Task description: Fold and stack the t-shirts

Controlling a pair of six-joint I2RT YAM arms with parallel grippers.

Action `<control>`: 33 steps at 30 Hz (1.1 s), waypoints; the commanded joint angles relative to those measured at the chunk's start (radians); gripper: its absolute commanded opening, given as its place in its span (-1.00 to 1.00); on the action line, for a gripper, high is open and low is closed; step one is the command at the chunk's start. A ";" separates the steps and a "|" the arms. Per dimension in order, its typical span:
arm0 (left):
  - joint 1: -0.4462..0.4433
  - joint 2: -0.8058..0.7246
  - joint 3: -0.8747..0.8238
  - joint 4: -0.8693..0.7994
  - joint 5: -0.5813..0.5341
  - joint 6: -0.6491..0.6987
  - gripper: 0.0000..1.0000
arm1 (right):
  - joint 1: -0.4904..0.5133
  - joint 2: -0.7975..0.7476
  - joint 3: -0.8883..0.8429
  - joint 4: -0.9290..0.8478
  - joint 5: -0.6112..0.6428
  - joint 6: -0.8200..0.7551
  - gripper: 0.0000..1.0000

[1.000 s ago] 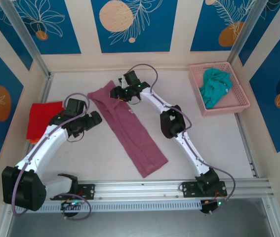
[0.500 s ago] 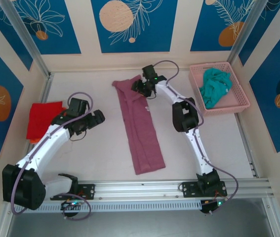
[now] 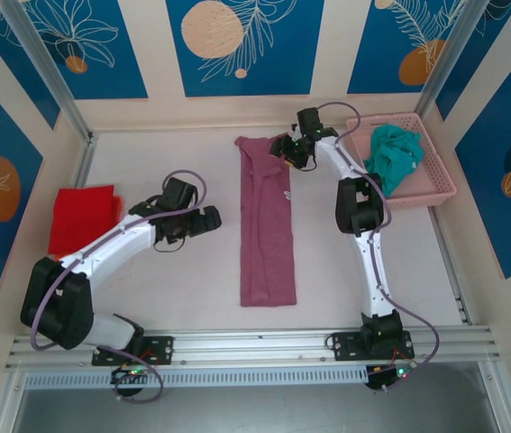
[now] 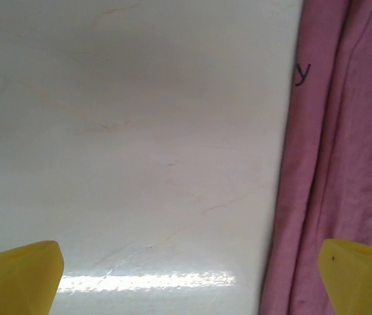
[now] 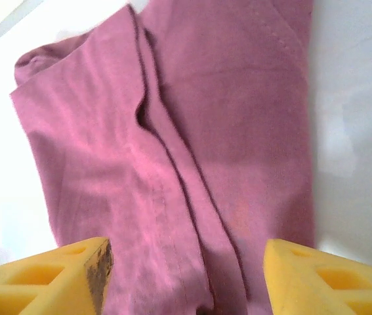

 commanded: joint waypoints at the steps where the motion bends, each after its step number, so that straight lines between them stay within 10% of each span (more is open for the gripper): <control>1: -0.005 -0.011 -0.014 0.076 0.027 -0.014 0.99 | 0.012 -0.202 -0.134 0.035 -0.045 -0.134 0.34; 15: -0.335 0.200 0.292 -0.253 -0.158 0.009 0.80 | -0.003 -1.024 -1.143 0.321 0.101 -0.239 0.46; 24: -0.586 0.513 0.607 -0.578 -0.208 -0.050 0.37 | -0.083 -1.283 -1.395 0.296 0.092 -0.201 0.47; 33: -0.632 0.625 0.580 -0.532 -0.118 -0.095 0.29 | -0.085 -1.382 -1.501 0.317 0.069 -0.177 0.46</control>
